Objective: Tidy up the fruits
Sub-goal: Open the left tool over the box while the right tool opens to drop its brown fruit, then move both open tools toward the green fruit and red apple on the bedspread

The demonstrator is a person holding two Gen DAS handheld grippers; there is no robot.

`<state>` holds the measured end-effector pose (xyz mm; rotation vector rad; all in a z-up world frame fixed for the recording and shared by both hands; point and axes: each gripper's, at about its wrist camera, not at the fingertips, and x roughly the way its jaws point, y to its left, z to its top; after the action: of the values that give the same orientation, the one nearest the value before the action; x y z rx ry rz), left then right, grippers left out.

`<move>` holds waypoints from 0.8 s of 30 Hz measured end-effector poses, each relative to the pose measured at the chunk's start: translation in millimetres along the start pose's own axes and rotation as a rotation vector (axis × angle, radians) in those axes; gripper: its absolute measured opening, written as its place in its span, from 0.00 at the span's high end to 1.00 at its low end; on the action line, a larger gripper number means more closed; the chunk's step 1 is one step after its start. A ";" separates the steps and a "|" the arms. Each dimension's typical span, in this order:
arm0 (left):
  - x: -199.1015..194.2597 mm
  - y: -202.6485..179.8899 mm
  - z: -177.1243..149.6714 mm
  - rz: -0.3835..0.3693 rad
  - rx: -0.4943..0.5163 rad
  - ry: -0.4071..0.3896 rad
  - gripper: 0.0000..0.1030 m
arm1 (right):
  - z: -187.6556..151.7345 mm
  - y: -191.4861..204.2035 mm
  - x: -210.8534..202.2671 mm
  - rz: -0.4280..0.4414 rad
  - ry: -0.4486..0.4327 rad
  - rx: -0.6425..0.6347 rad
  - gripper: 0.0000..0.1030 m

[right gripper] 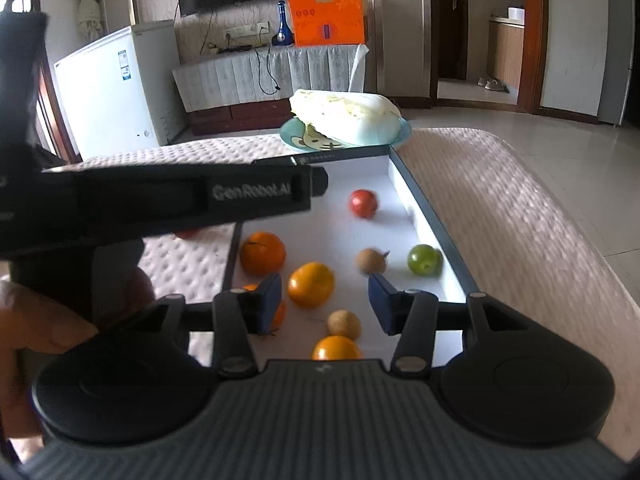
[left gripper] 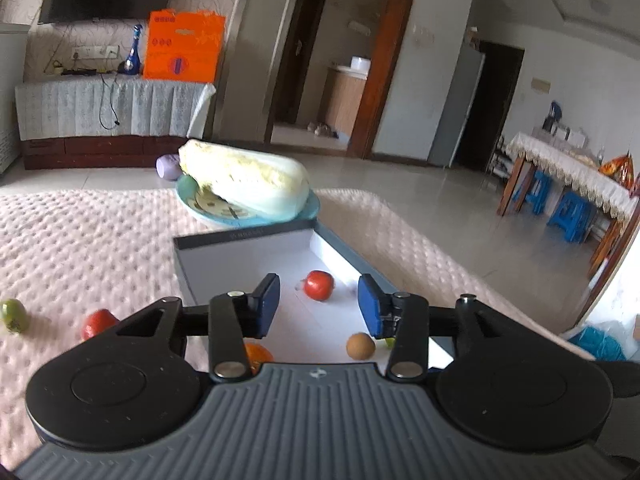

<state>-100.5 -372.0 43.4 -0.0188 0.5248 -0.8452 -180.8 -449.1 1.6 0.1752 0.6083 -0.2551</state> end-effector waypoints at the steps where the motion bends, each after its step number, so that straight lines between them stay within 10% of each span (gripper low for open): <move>1: -4.3 3.3 1.1 0.004 -0.005 -0.008 0.52 | 0.3 2.8 0.2 0.004 -0.003 -0.001 0.51; 24: -113.9 141.4 -0.4 0.277 -0.121 -0.055 0.52 | -2.1 124.3 10.1 0.245 -0.061 -0.208 0.33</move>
<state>-62.6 -195.4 61.6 -0.0778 0.5122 -0.5401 -138.3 -331.8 4.9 0.0400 0.5429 0.0405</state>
